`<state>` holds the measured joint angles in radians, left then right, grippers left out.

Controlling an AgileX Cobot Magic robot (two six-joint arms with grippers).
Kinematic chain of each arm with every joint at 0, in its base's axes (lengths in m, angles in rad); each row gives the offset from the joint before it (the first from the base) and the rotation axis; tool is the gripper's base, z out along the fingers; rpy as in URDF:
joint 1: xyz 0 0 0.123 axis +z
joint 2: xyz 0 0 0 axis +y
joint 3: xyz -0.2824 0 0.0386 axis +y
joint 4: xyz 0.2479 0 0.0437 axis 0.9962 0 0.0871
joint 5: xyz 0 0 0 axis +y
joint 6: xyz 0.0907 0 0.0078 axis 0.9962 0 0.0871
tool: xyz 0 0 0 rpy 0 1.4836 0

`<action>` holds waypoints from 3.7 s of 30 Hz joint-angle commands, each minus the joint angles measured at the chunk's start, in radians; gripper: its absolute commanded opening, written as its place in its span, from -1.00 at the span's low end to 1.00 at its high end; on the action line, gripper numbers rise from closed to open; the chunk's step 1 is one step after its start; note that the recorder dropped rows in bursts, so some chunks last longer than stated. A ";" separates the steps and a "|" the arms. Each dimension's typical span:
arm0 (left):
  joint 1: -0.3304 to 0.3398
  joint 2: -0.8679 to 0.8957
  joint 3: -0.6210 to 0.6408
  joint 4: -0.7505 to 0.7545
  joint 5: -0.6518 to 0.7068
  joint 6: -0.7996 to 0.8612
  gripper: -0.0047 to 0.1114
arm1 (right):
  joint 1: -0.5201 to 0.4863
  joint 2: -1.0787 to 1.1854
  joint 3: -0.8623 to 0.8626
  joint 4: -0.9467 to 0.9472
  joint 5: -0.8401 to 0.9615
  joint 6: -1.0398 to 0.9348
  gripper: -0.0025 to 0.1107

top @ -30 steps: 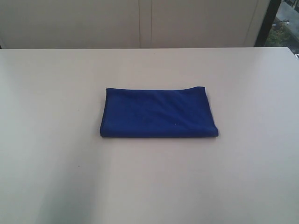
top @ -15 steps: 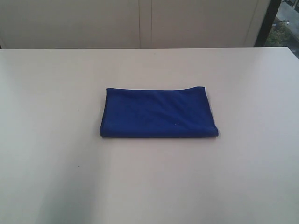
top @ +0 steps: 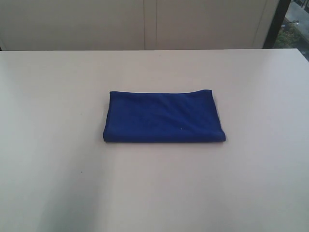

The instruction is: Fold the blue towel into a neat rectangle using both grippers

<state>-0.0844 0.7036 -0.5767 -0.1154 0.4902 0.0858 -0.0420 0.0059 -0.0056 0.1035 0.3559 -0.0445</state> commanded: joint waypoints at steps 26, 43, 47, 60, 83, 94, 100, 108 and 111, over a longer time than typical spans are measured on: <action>0.002 -0.006 0.006 -0.003 0.002 -0.001 -0.92 | -0.010 -0.006 0.006 -0.007 -0.005 0.004 -0.96; 0.002 -0.199 0.012 0.025 0.011 0.006 -0.92 | -0.010 -0.006 0.006 -0.007 -0.005 0.004 -0.96; 0.002 -0.314 0.069 0.025 0.006 0.006 -0.92 | -0.010 -0.006 0.006 -0.007 -0.005 0.004 -0.96; 0.002 -0.627 0.408 0.028 -0.127 0.052 -0.92 | -0.010 -0.006 0.006 -0.007 -0.005 0.010 -0.96; 0.002 -0.704 0.577 0.021 -0.278 0.045 -0.92 | -0.010 -0.006 0.006 -0.007 -0.005 0.023 -0.96; 0.002 -0.704 0.577 0.016 -0.278 0.038 -0.92 | -0.010 -0.006 0.006 -0.007 -0.005 0.023 -0.96; 0.002 -0.704 0.577 0.020 -0.273 -0.035 -0.92 | -0.010 -0.006 0.006 -0.007 -0.005 0.023 -0.96; 0.002 -0.704 0.577 0.028 -0.273 -0.034 -0.92 | -0.010 -0.006 0.006 -0.007 -0.005 0.023 -0.96; 0.002 -0.704 0.577 0.028 -0.273 -0.034 -0.92 | -0.010 -0.006 0.006 -0.007 -0.005 0.023 -0.96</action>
<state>-0.0844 0.0044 -0.0058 -0.0844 0.2081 0.0619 -0.0420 0.0059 -0.0056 0.1035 0.3577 -0.0245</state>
